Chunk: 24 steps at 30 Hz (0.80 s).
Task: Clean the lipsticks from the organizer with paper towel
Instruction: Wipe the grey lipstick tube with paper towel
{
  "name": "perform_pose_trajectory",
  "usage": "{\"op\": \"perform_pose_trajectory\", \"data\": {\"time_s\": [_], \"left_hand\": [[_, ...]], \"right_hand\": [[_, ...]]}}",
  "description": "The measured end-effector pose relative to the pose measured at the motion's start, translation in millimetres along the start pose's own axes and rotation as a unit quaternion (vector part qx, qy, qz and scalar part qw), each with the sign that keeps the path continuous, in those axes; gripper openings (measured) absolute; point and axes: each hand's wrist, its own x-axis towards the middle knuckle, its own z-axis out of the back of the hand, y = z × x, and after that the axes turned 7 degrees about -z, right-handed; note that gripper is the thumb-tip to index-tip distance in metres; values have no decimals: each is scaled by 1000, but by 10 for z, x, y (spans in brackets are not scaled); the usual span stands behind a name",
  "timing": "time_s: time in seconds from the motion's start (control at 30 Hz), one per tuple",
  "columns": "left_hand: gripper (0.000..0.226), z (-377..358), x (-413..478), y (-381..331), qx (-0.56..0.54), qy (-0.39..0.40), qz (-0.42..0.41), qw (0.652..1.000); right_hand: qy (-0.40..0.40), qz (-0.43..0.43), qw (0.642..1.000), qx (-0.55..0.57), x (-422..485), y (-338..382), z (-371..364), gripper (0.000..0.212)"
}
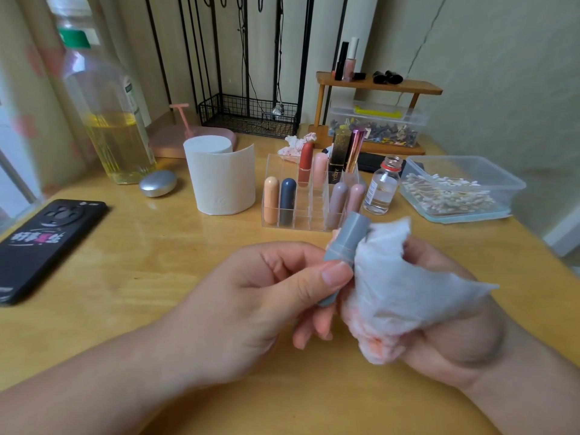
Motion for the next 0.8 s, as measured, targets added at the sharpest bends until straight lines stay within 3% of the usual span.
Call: {"op": "perform_pose_trajectory", "data": {"time_s": [0.17,0.27,0.47,0.53,0.6,0.7,0.8], "left_hand": [[30,-28,-29,-15,69,-55,7,996],[32,-69,-72,-35,116,-103,-8,988],[31,-64,-92,8,137,-137,-82,978],[24,-36,-104,4,115,-109,-79,984],[18,3,-103,-12,65,-45,-50,996],[22,33,-73,-21,-42,64,19,997],[30,-8,-68,-51,-251,158,85,951]], "right_hand": [[23,46,998,-20,-61,1,-110,21],[-76,109,982,-136,-96,-6,-208,25],[-89,156,972,-153,-101,-13,-154,26],[-110,166,962,-186,-115,19,-122,15],[-153,173,938,-260,-148,69,-141,20],[-73,190,951,-234,-183,80,-182,21],[-12,124,974,-188,-219,99,-177,22]]}}
